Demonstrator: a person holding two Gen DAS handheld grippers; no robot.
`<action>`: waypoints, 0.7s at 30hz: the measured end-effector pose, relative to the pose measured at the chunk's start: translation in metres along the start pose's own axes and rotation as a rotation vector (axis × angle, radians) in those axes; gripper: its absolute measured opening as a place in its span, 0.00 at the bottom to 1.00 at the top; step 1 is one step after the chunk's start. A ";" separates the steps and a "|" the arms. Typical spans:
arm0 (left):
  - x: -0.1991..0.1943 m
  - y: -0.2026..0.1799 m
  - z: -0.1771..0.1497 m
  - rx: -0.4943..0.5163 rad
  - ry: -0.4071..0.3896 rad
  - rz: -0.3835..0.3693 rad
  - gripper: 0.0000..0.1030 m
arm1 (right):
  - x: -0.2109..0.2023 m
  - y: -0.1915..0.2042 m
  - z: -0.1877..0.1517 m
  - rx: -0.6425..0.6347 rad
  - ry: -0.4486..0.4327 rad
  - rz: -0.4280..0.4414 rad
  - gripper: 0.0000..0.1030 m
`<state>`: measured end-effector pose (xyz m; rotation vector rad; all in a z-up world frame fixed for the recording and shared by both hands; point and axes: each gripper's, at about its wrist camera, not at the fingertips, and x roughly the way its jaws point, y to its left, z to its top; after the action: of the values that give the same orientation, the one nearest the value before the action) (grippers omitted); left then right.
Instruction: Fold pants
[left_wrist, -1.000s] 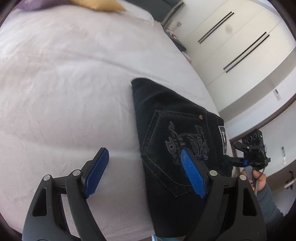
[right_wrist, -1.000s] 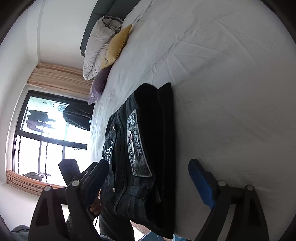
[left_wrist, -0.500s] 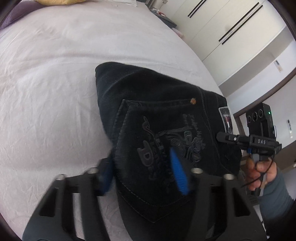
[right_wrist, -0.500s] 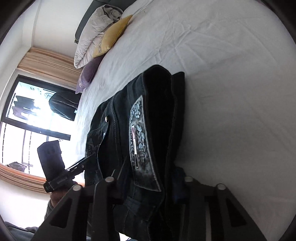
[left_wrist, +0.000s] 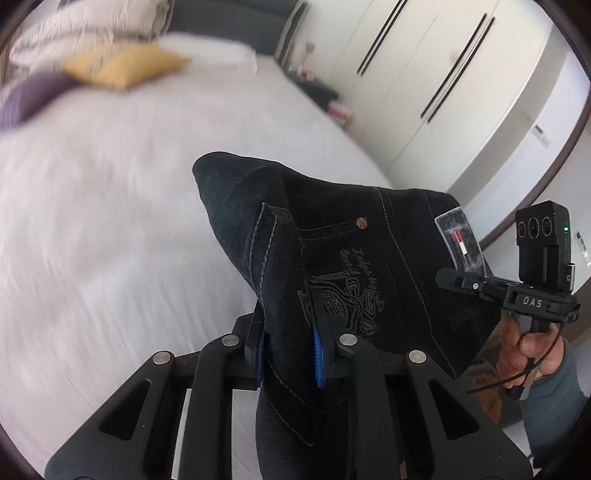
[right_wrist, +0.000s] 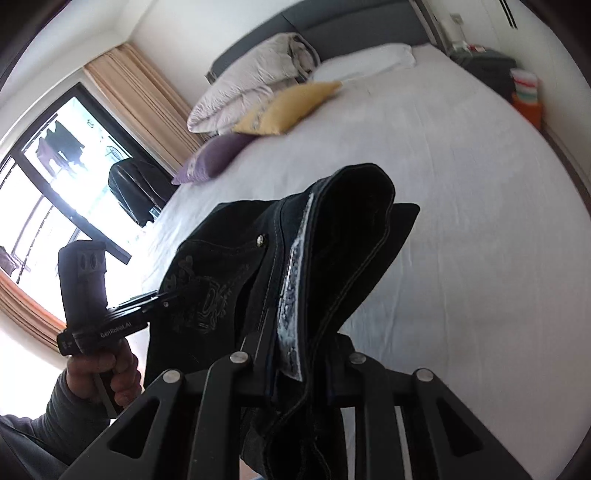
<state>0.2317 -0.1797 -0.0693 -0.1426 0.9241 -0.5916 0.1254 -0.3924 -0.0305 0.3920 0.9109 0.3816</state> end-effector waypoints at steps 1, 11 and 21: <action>-0.003 0.000 0.013 0.016 -0.015 0.010 0.17 | 0.000 0.001 0.013 -0.012 -0.014 0.001 0.21; 0.061 0.054 0.067 0.035 0.027 0.156 0.21 | 0.081 -0.039 0.078 0.036 0.007 -0.021 0.21; 0.137 0.077 0.026 0.002 0.081 0.271 0.50 | 0.139 -0.115 0.032 0.238 0.078 -0.051 0.47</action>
<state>0.3471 -0.1925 -0.1783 0.0094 1.0013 -0.3493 0.2465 -0.4303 -0.1626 0.5736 1.0448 0.2439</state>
